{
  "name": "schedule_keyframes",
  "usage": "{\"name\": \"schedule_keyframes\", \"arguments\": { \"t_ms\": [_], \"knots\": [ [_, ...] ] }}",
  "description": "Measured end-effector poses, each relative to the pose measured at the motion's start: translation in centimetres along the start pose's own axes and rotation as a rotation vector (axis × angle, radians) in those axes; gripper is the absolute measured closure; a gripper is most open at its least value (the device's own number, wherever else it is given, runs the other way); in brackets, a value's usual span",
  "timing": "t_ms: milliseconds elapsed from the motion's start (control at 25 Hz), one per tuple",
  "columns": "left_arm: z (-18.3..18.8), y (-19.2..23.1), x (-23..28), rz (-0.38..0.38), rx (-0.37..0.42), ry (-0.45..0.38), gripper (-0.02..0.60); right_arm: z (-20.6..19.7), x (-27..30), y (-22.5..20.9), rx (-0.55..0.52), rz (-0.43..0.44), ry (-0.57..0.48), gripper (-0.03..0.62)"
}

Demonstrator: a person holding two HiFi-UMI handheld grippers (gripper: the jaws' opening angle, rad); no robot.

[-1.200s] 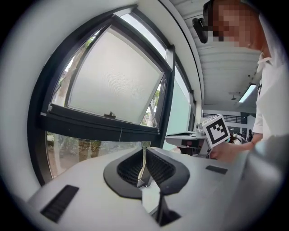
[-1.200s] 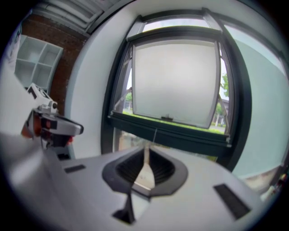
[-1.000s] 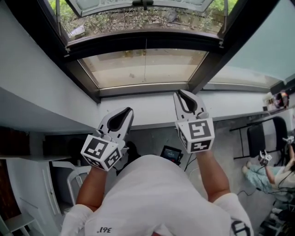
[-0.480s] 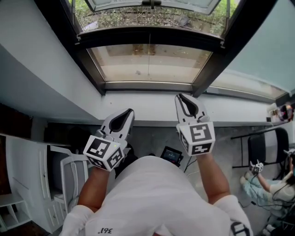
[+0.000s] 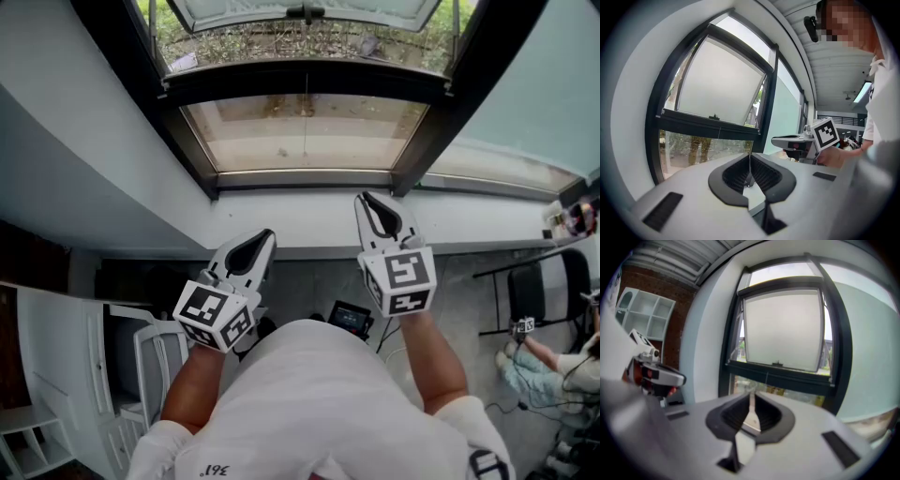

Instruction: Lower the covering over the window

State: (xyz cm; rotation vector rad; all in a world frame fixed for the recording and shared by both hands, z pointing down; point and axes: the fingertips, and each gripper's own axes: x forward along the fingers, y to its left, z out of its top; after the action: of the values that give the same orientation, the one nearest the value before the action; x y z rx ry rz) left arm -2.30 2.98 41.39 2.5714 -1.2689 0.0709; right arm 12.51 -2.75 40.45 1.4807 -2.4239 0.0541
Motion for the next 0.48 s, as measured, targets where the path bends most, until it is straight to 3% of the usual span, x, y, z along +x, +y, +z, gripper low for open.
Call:
{"name": "schedule_keyframes", "arguments": {
  "t_ms": [480],
  "knots": [
    [-0.5, 1.5, -1.8, -0.043, 0.010, 0.028, 0.550, -0.2, 0.0, 3.6, 0.004, -0.016, 0.028, 0.559]
  ]
}}
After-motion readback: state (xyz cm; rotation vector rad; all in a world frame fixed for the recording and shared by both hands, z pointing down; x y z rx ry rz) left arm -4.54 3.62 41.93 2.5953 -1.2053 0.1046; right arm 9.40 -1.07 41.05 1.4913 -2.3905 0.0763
